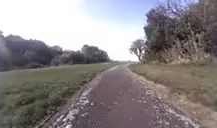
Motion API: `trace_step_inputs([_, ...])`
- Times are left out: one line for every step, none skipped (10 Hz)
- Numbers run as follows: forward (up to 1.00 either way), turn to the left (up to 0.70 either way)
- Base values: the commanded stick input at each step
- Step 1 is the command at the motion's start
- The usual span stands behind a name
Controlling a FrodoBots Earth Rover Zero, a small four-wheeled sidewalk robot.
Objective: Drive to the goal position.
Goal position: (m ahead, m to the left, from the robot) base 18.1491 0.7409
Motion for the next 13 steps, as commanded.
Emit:
trace_step_inputs([0.70,0.00])
trace_step_inputs([0.70,0.00])
trace_step_inputs([0.70,0.00])
trace_step_inputs([0.70,0.00])
trace_step_inputs([0.70,0.00])
trace_step_inputs([0.70,0.00])
trace_step_inputs([0.70,0.00])
trace_step_inputs([0.70,0.00])
trace_step_inputs([0.70,0.00])
trace_step_inputs([0.70,0.00])
trace_step_inputs([0.70,0.00])
trace_step_inputs([0.70,0.00])
trace_step_inputs([0.70,0.00])
